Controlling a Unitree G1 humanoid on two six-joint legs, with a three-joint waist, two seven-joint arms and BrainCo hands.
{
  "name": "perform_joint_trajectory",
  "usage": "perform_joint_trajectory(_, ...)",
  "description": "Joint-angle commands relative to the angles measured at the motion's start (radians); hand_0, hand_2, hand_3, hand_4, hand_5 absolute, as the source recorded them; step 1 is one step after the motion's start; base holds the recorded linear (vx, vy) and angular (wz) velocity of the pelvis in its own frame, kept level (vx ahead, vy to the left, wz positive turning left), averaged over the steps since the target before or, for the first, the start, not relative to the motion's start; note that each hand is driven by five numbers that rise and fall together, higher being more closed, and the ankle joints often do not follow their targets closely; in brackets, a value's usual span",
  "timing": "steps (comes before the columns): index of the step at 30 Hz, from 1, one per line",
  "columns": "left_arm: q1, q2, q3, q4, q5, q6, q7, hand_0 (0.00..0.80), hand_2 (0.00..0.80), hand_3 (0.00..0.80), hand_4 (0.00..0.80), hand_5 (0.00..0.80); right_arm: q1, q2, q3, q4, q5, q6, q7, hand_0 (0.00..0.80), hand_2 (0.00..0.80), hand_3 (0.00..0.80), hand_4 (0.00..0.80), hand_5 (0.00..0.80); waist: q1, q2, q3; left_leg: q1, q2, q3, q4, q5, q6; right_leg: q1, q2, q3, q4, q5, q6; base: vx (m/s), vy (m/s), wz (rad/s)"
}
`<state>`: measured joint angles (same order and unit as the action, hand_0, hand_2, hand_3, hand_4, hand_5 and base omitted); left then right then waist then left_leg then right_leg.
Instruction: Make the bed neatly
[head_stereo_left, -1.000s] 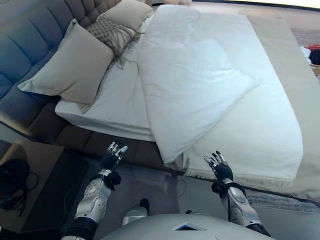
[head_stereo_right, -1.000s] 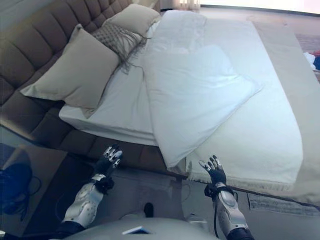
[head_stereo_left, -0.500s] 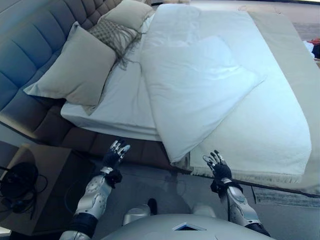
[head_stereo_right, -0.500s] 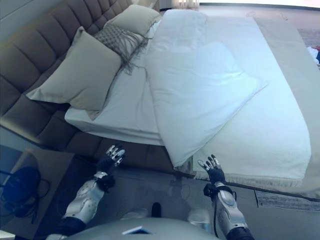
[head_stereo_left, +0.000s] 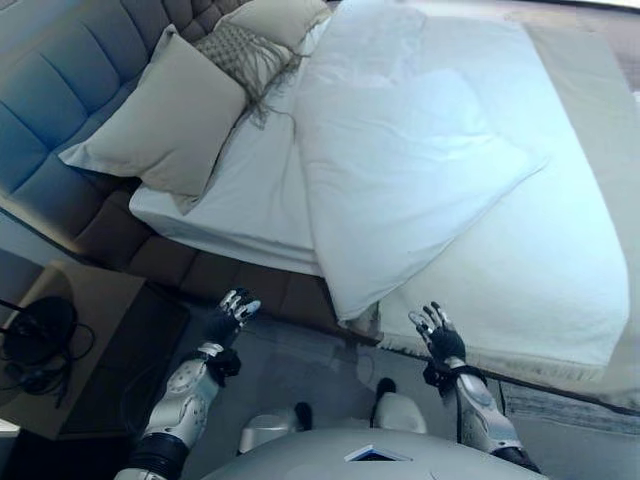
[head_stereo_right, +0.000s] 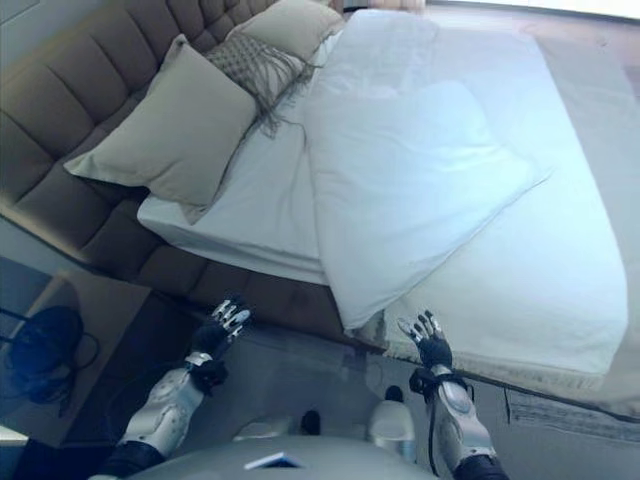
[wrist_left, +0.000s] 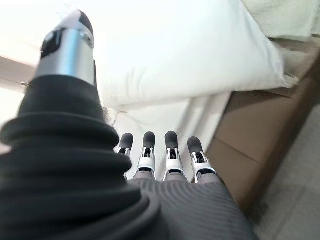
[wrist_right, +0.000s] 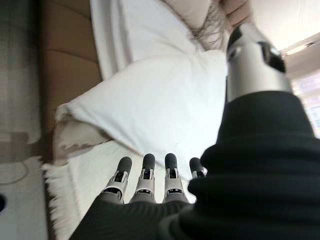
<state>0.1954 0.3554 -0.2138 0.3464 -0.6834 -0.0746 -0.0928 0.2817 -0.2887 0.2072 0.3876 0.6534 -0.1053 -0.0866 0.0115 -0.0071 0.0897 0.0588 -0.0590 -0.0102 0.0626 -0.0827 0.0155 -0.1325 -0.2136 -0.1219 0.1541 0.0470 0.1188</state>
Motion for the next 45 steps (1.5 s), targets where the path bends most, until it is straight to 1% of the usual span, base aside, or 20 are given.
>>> perform_joint_trajectory(1,-0.012,0.022,0.048,-0.053,0.006,-0.057,-0.021,0.000,0.000,0.000,0.000,0.000,-0.039,0.009,0.011,-0.057,0.011,-0.039,0.025,0.000,0.000,0.000,0.000,0.000,-0.003,-0.039,-0.017,0.074,-0.028,-0.032,0.002,-0.063,0.055,-0.054,-0.032,-0.005,-0.154,0.242,0.062,0.233,-0.191,0.15)
perform_joint_trajectory(3,-0.008,0.018,0.048,-0.051,-0.001,-0.051,-0.005,0.000,0.000,0.000,0.000,0.000,-0.051,-0.002,0.021,-0.055,0.015,-0.021,0.002,0.000,0.000,0.000,0.000,0.000,-0.001,-0.039,-0.028,0.084,-0.008,-0.034,0.010,-0.065,0.036,-0.037,-0.012,-0.004,-0.150,0.220,0.054,0.242,-0.211,0.21)
perform_joint_trajectory(5,-0.005,0.017,0.057,-0.046,-0.020,-0.054,-0.027,0.000,0.000,0.000,0.000,0.000,-0.056,-0.012,0.030,-0.069,0.019,-0.013,-0.002,0.000,0.000,0.000,0.000,0.000,-0.002,-0.038,-0.035,0.101,0.019,-0.026,0.013,-0.056,0.020,-0.024,0.005,-0.008,-0.145,0.198,0.046,0.237,-0.204,0.15)
perform_joint_trajectory(6,-0.001,0.018,0.057,-0.043,-0.016,-0.062,-0.037,0.000,0.000,0.000,0.000,0.000,-0.054,-0.024,0.034,-0.074,0.029,-0.011,-0.001,0.000,0.000,0.000,0.000,0.000,-0.006,-0.035,-0.041,0.106,0.041,-0.026,0.019,-0.025,0.005,-0.013,0.026,-0.004,-0.145,0.175,0.037,0.262,-0.222,0.13)
perform_joint_trajectory(8,0.001,0.014,0.050,-0.047,-0.015,-0.067,-0.034,0.000,0.000,0.000,0.000,0.000,-0.053,-0.037,0.027,-0.067,0.030,-0.002,0.003,0.000,0.000,0.000,0.000,0.000,-0.009,-0.030,-0.046,0.094,0.065,-0.035,0.042,0.023,-0.014,0.001,0.056,0.003,-0.140,0.144,0.019,0.227,-0.206,0.16)
perform_joint_trajectory(12,0.008,0.008,0.048,-0.060,-0.025,-0.071,-0.029,0.000,0.000,0.000,0.000,0.000,-0.042,-0.057,0.015,-0.055,0.029,-0.001,0.017,0.000,0.000,0.000,0.000,0.000,-0.009,-0.030,-0.049,0.069,0.089,-0.057,0.086,0.069,-0.031,0.021,0.086,0.001,-0.131,0.106,-0.011,0.151,-0.162,0.05)
perform_joint_trajectory(15,0.011,-0.001,0.036,-0.063,-0.024,-0.077,-0.023,0.000,0.000,0.000,0.000,0.000,-0.027,-0.069,-0.005,-0.038,0.035,-0.015,0.020,0.000,0.000,0.000,0.000,0.000,-0.014,-0.034,-0.044,0.037,0.104,-0.080,0.149,0.100,-0.042,0.028,0.112,0.006,-0.109,0.066,-0.042,0.167,-0.214,-0.01)
perform_joint_trajectory(16,0.013,-0.003,0.031,-0.063,-0.024,-0.083,-0.025,0.000,0.000,0.000,0.000,0.000,-0.022,-0.073,-0.011,-0.034,0.040,-0.018,0.023,0.000,0.000,0.000,0.000,0.000,-0.017,-0.036,-0.041,0.023,0.111,-0.085,0.183,0.124,-0.046,0.033,0.124,0.012,-0.103,0.053,-0.055,0.149,-0.218,0.04)
perform_joint_trajectory(18,0.018,-0.006,0.020,-0.061,-0.021,-0.098,-0.026,0.000,0.000,0.000,0.000,0.000,-0.017,-0.078,-0.014,-0.030,0.049,-0.029,0.030,0.000,0.000,0.000,0.000,0.000,-0.017,-0.042,-0.033,-0.016,0.110,-0.091,0.263,0.161,-0.045,0.047,0.140,0.015,-0.096,0.031,-0.076,0.129,-0.230,0.09)
perform_joint_trajectory(21,0.020,-0.017,0.019,-0.057,-0.028,-0.107,-0.025,0.000,0.000,0.000,0.000,0.000,-0.024,-0.085,-0.010,-0.025,0.049,-0.028,0.033,0.000,0.000,0.000,0.000,0.000,-0.014,-0.048,-0.016,-0.102,0.072,-0.089,0.446,0.204,-0.034,0.063,0.162,0.031,-0.083,0.003,-0.108,0.109,-0.211,0.00)
perform_joint_trajectory(23,0.026,-0.014,0.020,-0.069,-0.031,-0.092,-0.032,0.000,0.000,0.000,0.000,0.000,-0.020,-0.088,-0.015,-0.027,0.053,-0.026,0.029,0.000,0.000,0.000,0.000,0.000,-0.010,-0.051,-0.003,-0.171,0.076,-0.076,0.499,0.224,-0.029,0.077,0.176,0.046,-0.078,-0.006,-0.119,0.102,-0.148,-0.11)
perform_joint_trajectory(26,0.016,-0.006,-0.004,-0.079,-0.028,-0.086,-0.028,0.000,0.000,0.000,0.000,0.000,-0.015,-0.077,-0.019,-0.026,0.064,-0.035,0.035,0.000,0.000,0.000,0.000,0.000,-0.003,-0.043,0.011,-0.184,0.110,-0.089,0.367,0.240,-0.027,0.094,0.193,0.062,-0.068,-0.028,-0.109,0.127,-0.044,-0.03)
perform_joint_trajectory(28,0.000,0.000,-0.012,-0.076,-0.039,-0.080,-0.020,0.000,0.000,0.000,0.000,0.000,-0.006,-0.077,-0.014,-0.041,0.062,-0.034,0.027,0.000,0.000,0.000,0.000,0.000,-0.004,-0.031,0.017,-0.178,0.139,-0.107,0.254,0.274,-0.044,0.102,0.201,0.066,-0.068,-0.043,-0.103,0.121,0.058,0.15)
perform_joint_trajectory(29,-0.009,-0.002,-0.017,-0.074,-0.040,-0.074,-0.016,0.000,0.000,0.000,0.000,0.000,0.005,-0.082,-0.012,-0.060,0.063,-0.030,0.020,0.000,0.000,0.000,0.000,0.000,-0.003,-0.021,0.022,-0.193,0.154,-0.114,0.174,0.304,-0.061,0.112,0.205,0.071,-0.073,-0.052,-0.099,0.116,0.084,0.45)
perform_joint_trajectory(32,-0.010,-0.010,-0.028,-0.069,-0.036,-0.082,-0.014,0.000,0.000,0.000,0.000,0.000,0.025,-0.093,-0.010,-0.085,0.071,-0.033,0.030,0.000,0.000,0.000,0.000,0.000,0.005,0.000,0.035,-0.209,0.176,-0.133,0.014,0.354,-0.093,0.140,0.205,0.074,-0.084,-0.068,-0.090,0.131,0.105,0.27)
perform_joint_trajectory(35,0.004,-0.016,-0.024,-0.068,-0.038,-0.079,-0.018,0.000,0.000,0.000,0.000,0.000,0.037,-0.098,-0.008,-0.097,0.074,-0.032,0.037,0.000,0.000,0.000,0.000,0.000,0.022,0.021,0.043,-0.231,0.193,-0.146,-0.098,0.405,-0.115,0.177,0.198,0.066,-0.090,-0.089,-0.086,0.210,0.121,-0.03)
perform_joint_trajectory(39,0.018,-0.010,-0.021,-0.059,-0.044,-0.069,-0.039,0.000,0.000,0.000,0.000,0.000,0.054,-0.094,-0.001,-0.088,0.082,-0.044,0.050,0.000,0.000,0.000,0.000,0.000,0.031,0.047,0.037,-0.272,0.188,-0.117,-0.150,0.385,-0.124,0.218,0.181,0.040,-0.075,-0.132,-0.088,0.234,0.135,-0.22)
perform_joint_trajectory(41,0.034,-0.006,-0.022,-0.064,-0.040,-0.065,-0.050,0.000,0.000,0.000,0.000,0.000,0.065,-0.089,-0.003,-0.077,0.092,-0.042,0.050,0.000,0.000,0.000,0.000,0.000,0.040,0.059,0.032,-0.309,0.181,-0.126,-0.150,0.377,-0.126,0.241,0.177,0.037,-0.068,-0.152,-0.089,0.307,0.183,-0.38)
perform_joint_trajectory(44,0.039,-0.001,-0.025,-0.073,-0.048,-0.051,-0.047,0.000,0.000,0.000,0.000,0.000,0.059,-0.088,0.003,-0.065,0.089,-0.049,0.043,0.000,0.000,0.000,0.000,0.000,0.049,0.070,0.031,-0.302,0.185,-0.113,-0.150,0.376,-0.121,0.267,0.163,0.040,-0.055,-0.179,-0.085,0.274,0.218,-0.17)
perform_joint_trajectory(45,0.025,0.002,-0.024,-0.056,-0.048,-0.059,-0.056,0.000,0.000,0.000,0.000,0.000,0.042,-0.080,0.018,-0.064,0.086,-0.057,0.032,0.000,0.000,0.000,0.000,0.000,0.051,0.065,0.032,-0.276,0.173,-0.102,-0.141,0.329,-0.104,0.273,0.137,0.044,-0.041,-0.181,-0.067,0.263,0.260,-0.06)
